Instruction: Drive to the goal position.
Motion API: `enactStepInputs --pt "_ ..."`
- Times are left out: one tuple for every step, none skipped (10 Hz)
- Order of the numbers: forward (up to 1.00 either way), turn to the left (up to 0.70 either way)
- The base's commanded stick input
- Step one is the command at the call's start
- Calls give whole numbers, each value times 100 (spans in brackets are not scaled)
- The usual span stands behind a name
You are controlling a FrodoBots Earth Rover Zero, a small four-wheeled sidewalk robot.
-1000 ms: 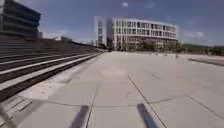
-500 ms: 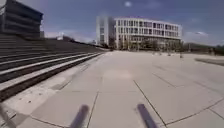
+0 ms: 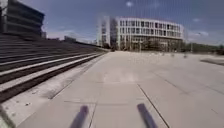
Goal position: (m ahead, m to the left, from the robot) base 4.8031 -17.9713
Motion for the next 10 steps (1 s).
enactStepInputs --pt "70 0" --pt "70 0" --pt "70 0" --pt "70 0" --pt "70 0" --pt "70 0" --pt "70 0" --pt "70 0" --pt "70 0" --pt "70 0"
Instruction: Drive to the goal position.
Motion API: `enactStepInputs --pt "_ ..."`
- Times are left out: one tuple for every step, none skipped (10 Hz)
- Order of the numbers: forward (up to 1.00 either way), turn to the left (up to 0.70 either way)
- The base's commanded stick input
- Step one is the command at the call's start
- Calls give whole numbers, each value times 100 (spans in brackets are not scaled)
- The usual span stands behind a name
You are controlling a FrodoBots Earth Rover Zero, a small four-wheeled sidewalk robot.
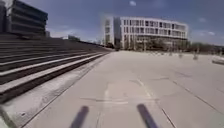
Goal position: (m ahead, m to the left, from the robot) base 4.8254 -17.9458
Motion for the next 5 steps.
enactStepInputs --pt "70 -9" --pt "70 -33" --pt "70 -34" --pt "70 -35" --pt "70 -34"
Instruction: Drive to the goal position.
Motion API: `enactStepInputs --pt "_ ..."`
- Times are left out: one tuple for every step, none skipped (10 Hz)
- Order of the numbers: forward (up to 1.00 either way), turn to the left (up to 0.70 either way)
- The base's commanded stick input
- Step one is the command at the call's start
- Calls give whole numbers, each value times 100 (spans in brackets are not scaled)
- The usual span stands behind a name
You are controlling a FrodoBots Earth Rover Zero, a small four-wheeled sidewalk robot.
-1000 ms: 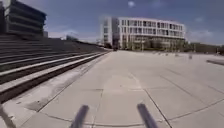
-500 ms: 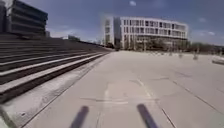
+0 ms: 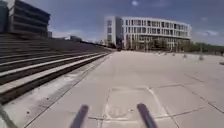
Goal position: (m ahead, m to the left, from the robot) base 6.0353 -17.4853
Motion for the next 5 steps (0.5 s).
enactStepInputs --pt "70 0" --pt "70 0" --pt "70 0" --pt "70 0" --pt "70 0"
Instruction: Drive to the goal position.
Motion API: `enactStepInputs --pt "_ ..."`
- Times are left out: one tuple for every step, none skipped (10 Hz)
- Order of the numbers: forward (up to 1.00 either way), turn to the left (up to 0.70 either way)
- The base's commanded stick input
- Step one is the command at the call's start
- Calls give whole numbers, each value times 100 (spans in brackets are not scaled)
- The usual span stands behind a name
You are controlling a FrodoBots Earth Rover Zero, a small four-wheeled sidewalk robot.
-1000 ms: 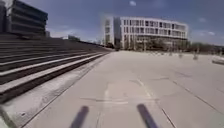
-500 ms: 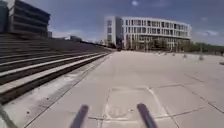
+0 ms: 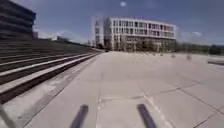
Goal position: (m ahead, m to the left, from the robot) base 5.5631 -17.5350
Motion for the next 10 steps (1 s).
enactStepInputs --pt "70 0" --pt "70 0" --pt "70 0" --pt "70 0" --pt "70 0" --pt "70 0" --pt "70 0" --pt "70 0" --pt "70 0" --pt "70 -10"
